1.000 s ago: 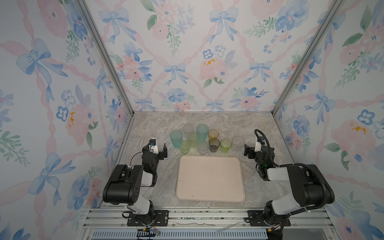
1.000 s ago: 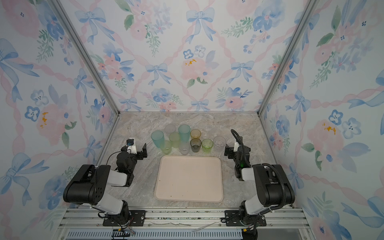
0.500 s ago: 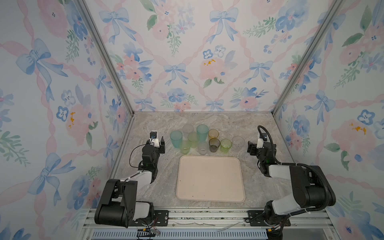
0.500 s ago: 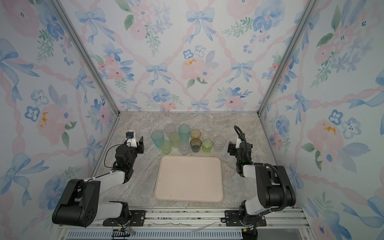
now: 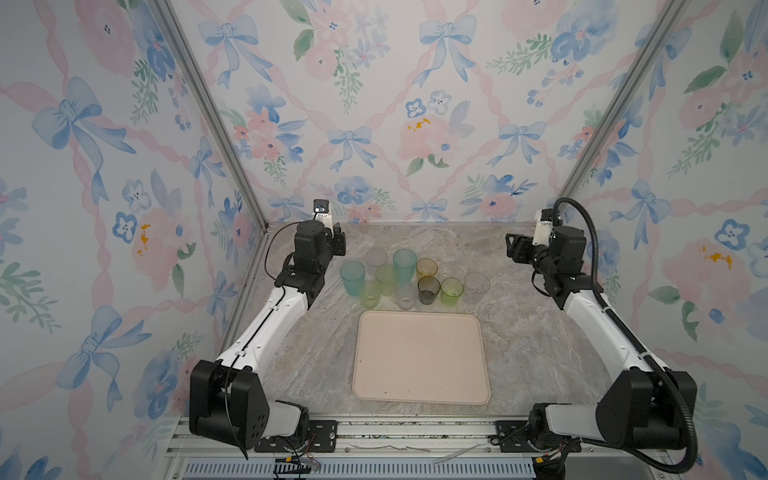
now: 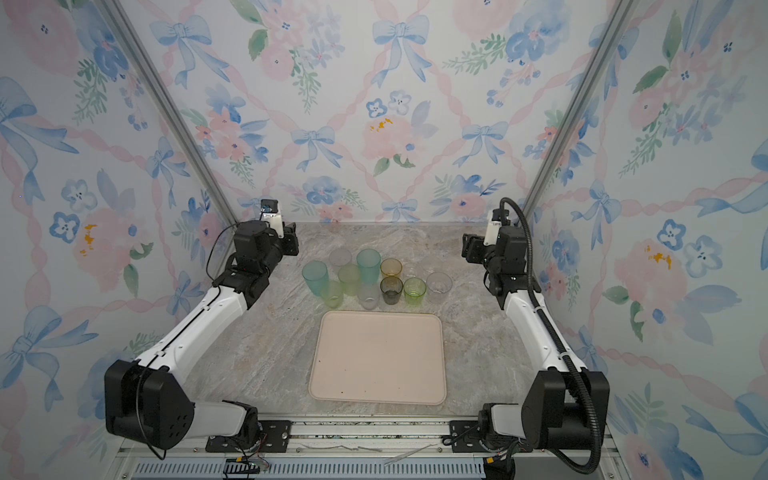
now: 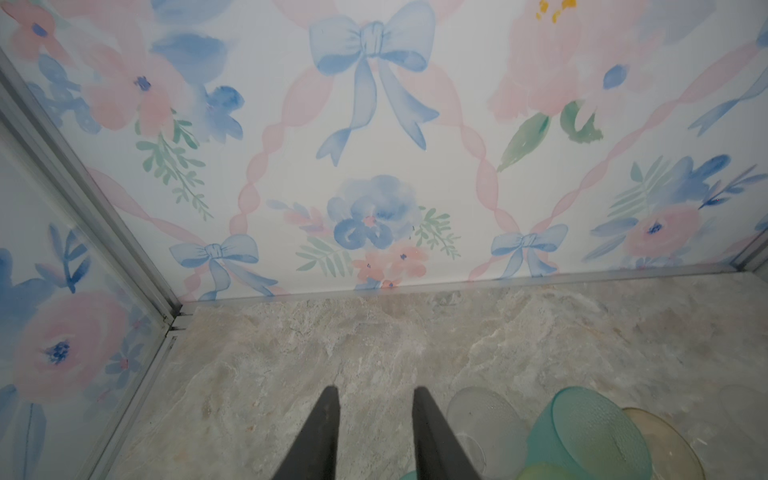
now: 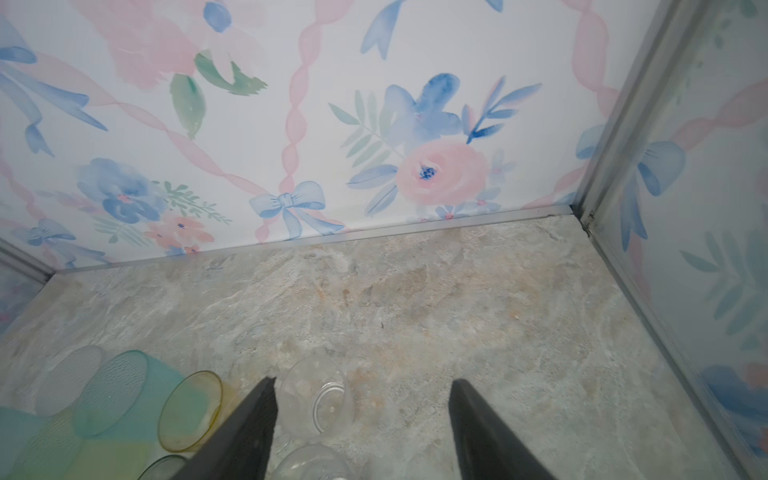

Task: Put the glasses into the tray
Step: 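Raise both arms and reach the grippers toward the cup cluster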

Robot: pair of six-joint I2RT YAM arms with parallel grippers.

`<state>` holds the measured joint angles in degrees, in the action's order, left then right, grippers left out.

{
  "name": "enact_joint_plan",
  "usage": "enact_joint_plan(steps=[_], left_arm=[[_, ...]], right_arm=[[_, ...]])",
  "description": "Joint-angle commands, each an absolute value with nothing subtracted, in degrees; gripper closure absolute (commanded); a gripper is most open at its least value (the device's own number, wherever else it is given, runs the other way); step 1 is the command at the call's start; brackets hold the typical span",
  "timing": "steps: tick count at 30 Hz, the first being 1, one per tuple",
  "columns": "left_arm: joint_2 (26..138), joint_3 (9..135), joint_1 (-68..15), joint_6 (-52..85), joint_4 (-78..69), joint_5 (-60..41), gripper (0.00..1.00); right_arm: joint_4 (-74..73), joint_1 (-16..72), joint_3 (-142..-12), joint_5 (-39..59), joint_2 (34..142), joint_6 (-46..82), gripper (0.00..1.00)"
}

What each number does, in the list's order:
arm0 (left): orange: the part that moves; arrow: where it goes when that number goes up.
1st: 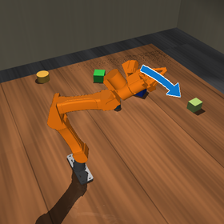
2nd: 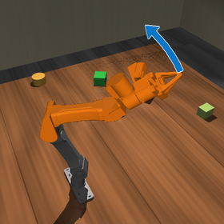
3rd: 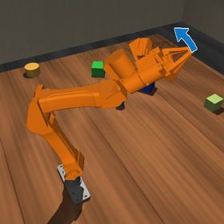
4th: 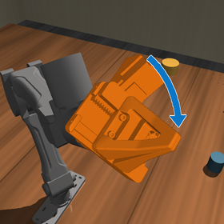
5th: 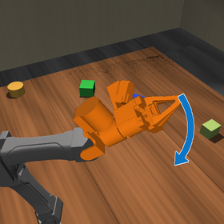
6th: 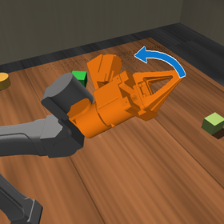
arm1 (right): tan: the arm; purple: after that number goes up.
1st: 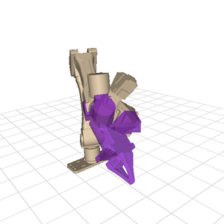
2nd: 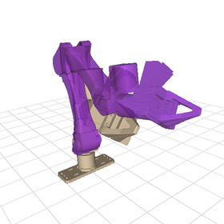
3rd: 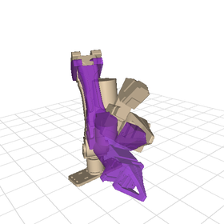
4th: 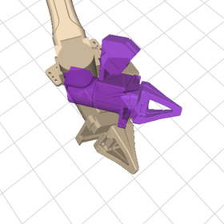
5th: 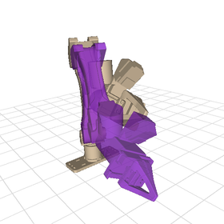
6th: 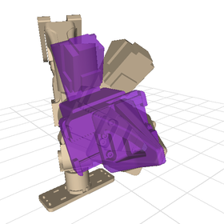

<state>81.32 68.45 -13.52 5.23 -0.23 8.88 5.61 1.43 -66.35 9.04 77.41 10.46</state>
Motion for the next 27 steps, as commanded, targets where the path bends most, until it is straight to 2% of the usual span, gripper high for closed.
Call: enact_joint_plan(steps=[1,7,15,27], left_arm=[[86.7,73.6,-13.7,5.7,18.7,6.8,0.68],[92.6,78.1,-13.3,6.7,26.3,4.9,0.75],[95.6,76.8,-11.2,8.1,27.1,1.5,0.83],[97.7,77.9,-10.9,7.8,29.9,1.5,0.77]], right_arm=[[25.7,7.0,-73.2,15.1,80.3,11.3,0.33],[32.1,12.6,-80.1,14.6,83.2,10.6,0.35],[31.0,14.1,-79.2,15.2,83.4,11.4,0.35],[30.0,14.2,-77.7,15.7,83.3,11.6,0.35]])
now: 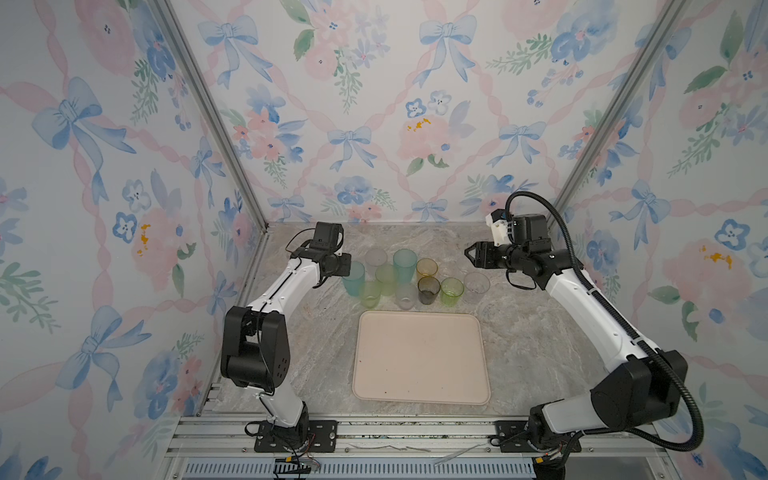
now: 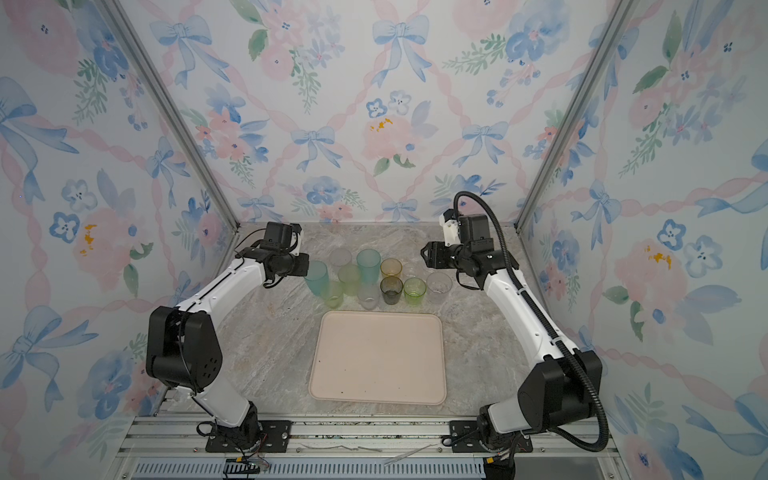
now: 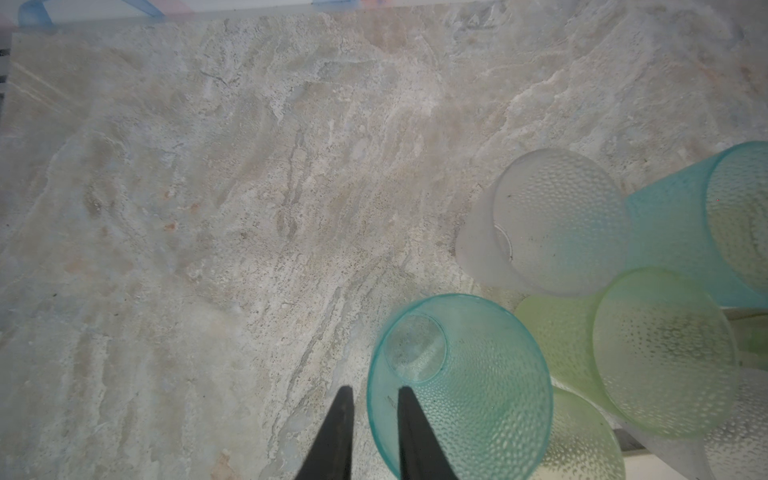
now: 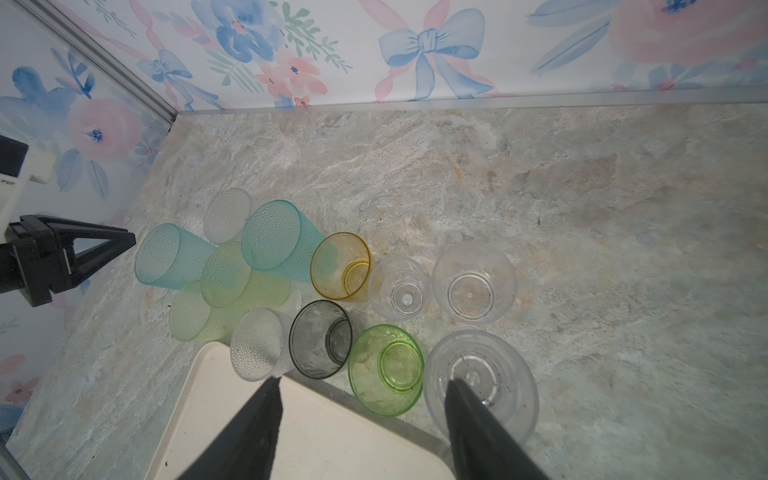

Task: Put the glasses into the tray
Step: 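Raise both arms and reach the grippers toward the cup cluster, then grasp the teal cup with the left gripper and carry it onto the tray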

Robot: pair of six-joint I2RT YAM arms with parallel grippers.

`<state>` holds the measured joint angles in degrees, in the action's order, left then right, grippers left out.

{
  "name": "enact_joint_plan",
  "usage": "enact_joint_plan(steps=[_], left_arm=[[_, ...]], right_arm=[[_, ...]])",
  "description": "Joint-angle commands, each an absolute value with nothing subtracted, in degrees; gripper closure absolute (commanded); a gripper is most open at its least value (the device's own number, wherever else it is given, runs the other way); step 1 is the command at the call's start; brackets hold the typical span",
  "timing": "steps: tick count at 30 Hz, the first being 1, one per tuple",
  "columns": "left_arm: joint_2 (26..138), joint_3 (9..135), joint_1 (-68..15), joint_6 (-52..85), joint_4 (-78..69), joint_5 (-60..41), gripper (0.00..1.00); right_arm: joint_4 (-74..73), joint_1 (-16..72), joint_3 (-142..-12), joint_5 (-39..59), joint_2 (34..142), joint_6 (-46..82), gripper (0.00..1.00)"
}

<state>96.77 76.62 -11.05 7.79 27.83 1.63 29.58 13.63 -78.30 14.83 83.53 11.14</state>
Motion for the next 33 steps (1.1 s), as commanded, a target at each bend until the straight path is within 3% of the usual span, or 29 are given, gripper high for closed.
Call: enact_joint_plan(steps=[1,14,26,33], left_arm=[[97.9,78.0,-10.8,7.7,30.2,1.4,0.77],[100.5,78.6,-10.8,7.0,30.2,1.2,0.8],[101.9,79.6,-11.1,6.2,30.2,2.9,1.0],[97.1,79.4,-11.4,6.4,30.2,4.6,1.0]], right_arm=[[29.9,14.2,-77.7,15.7,83.2,11.6,0.35],[29.3,14.2,-76.8,16.0,82.8,11.5,0.34],[28.9,14.2,-76.3,16.4,83.1,11.5,0.34],[28.9,14.2,-76.6,16.9,83.3,11.7,0.34]])
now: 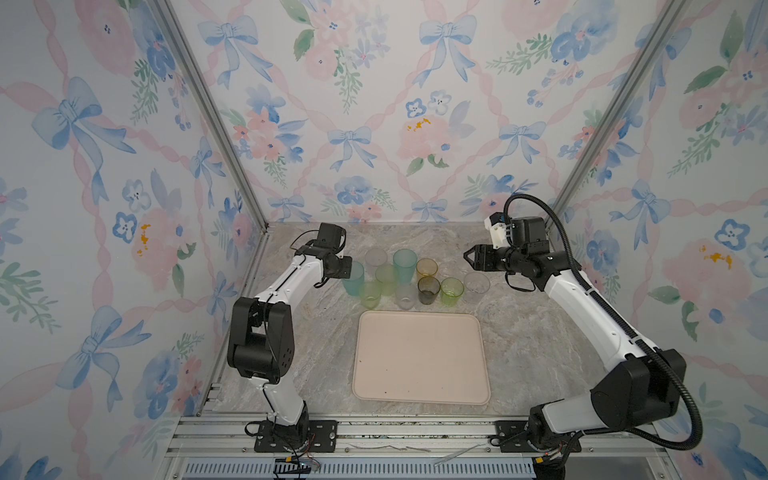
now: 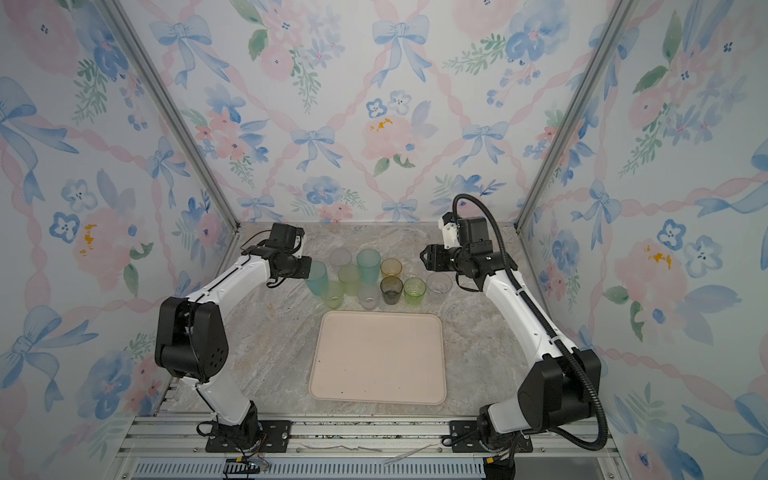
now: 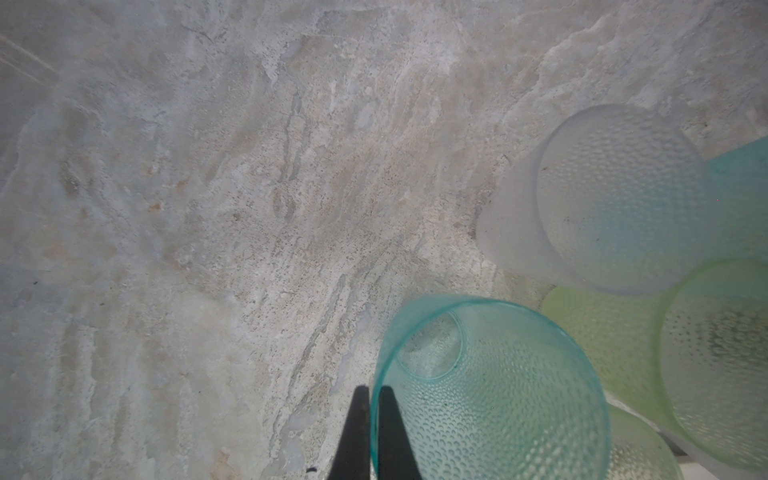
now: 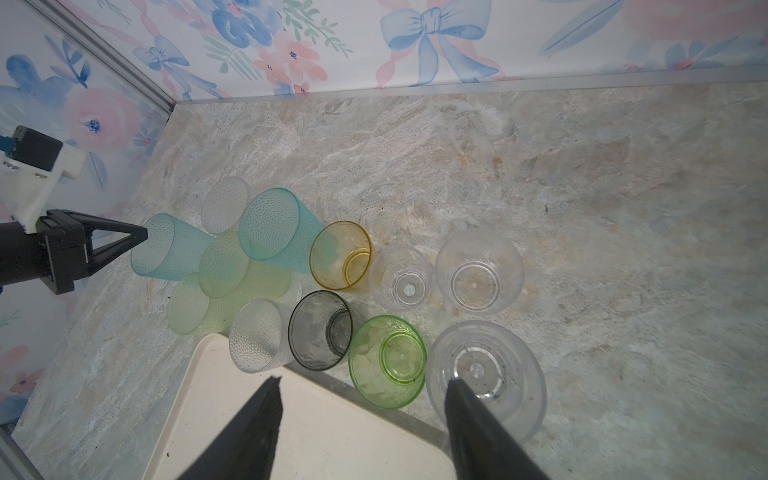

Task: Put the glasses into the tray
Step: 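Grasp the teal cup with the left gripper and carry it onto the tray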

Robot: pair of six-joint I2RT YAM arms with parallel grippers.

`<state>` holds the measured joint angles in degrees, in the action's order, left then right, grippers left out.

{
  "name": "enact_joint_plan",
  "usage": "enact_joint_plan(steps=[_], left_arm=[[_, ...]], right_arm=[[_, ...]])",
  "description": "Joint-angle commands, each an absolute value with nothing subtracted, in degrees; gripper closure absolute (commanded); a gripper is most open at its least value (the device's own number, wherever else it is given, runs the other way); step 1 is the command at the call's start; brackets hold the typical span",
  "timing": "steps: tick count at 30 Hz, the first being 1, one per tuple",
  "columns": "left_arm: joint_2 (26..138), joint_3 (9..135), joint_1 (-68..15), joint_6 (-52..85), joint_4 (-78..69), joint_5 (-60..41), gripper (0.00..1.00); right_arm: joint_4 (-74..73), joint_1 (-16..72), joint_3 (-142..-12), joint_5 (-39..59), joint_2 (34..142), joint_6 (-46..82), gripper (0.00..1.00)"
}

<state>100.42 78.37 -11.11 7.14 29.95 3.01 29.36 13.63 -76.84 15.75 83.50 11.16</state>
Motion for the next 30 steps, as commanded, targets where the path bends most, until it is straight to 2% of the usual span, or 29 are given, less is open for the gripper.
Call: enact_joint_plan(steps=[1,11,17,24,30], left_arm=[[95.4,79.2,-11.5,6.3,30.3,4.8,1.0],[78.2,76.4,-16.2,6.7,35.6,5.4,1.0],[72.8,74.3,-27.5,10.7,46.6,7.9,1.0],[67.3,66.7,-41.4,21.8,53.6,9.3,1.0],[63.6,59.4,-48.4,31.4,56.9,10.5,1.0]], right_arm=[[28.9,14.1,-76.6,17.1,83.4,11.8,0.35],[28.8,15.9,-77.0,17.8,84.4,12.3,0.35],[29.9,18.2,-76.9,17.5,84.8,12.3,0.35],[30.5,21.8,-76.4,17.1,83.9,12.1,0.35],[30.5,24.3,-74.2,16.7,82.2,12.2,0.35]])
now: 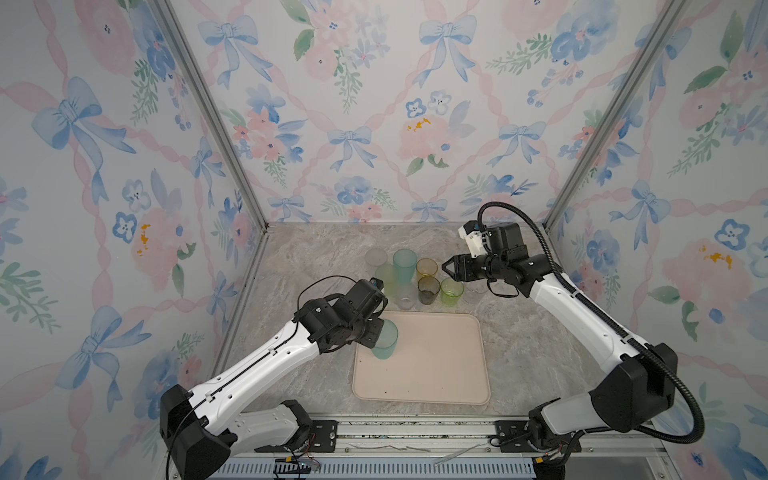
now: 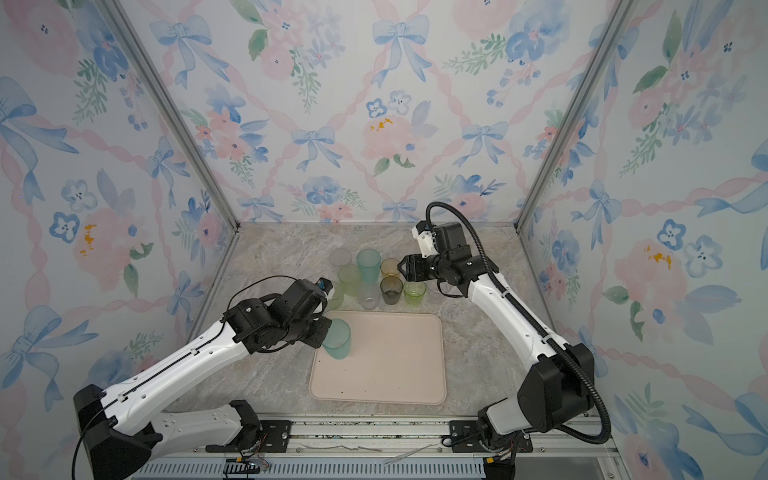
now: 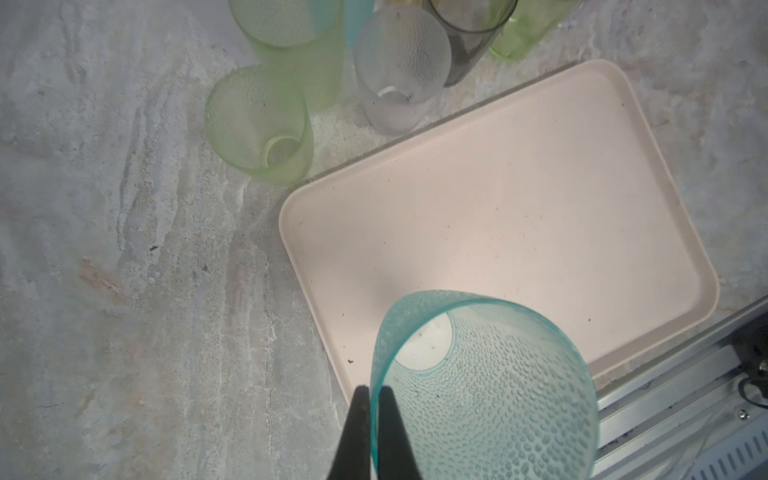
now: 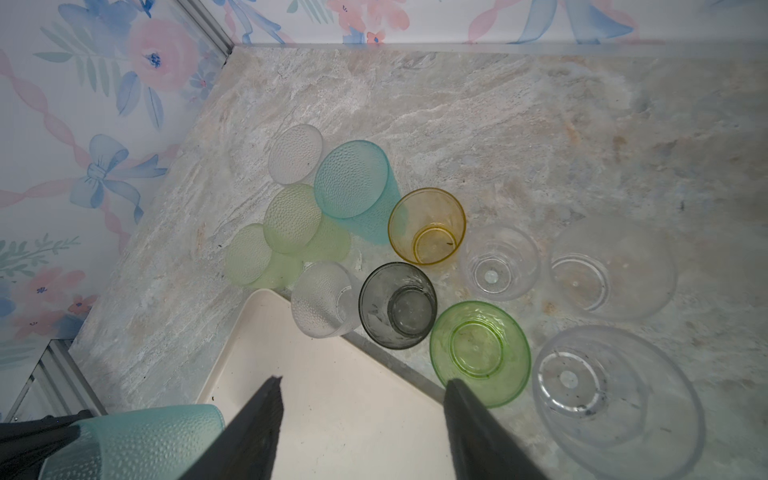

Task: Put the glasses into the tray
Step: 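Grasp the teal cup with the left gripper and carry it onto the tray, then release the teal cup on the tray's near corner with the left gripper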

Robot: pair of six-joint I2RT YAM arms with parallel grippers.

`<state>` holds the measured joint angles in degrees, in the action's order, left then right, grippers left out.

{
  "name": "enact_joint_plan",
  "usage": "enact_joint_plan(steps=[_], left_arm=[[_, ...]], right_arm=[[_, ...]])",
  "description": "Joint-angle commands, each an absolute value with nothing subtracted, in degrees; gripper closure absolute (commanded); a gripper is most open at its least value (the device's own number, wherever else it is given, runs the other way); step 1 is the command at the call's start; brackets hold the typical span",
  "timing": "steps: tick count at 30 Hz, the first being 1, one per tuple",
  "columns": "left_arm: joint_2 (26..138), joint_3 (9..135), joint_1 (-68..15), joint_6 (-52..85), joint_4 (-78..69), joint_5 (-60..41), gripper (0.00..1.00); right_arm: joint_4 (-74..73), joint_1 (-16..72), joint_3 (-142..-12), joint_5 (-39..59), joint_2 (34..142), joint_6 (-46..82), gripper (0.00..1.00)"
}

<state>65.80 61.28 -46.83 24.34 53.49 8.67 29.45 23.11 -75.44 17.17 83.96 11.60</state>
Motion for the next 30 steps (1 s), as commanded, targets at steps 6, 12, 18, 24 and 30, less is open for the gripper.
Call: enact_joint_plan(steps=[6,12,18,24,30], left_arm=[[59.2,53.4,-50.7,37.4,58.4,10.7,1.0],[58.7,51.1,-52.2,39.4,58.3,11.4,1.0],[58.0,50.1,-52.2,40.1,58.1,12.5,1.0],[57.3,49.0,-52.6,40.8,58.0,12.4,1.0],[56.9,48.6,-53.0,41.4,58.0,12.7,1.0]], right_arm=[[30.4,25.8,-72.1,16.4,80.1,12.5,0.35],[30.5,26.7,-71.4,15.9,79.4,12.7,0.35],[30.9,27.3,-71.7,15.3,79.5,12.7,0.35],[31.5,27.8,-72.6,15.2,80.4,12.5,0.35],[32.0,28.4,-73.8,15.1,81.6,12.3,0.35]])
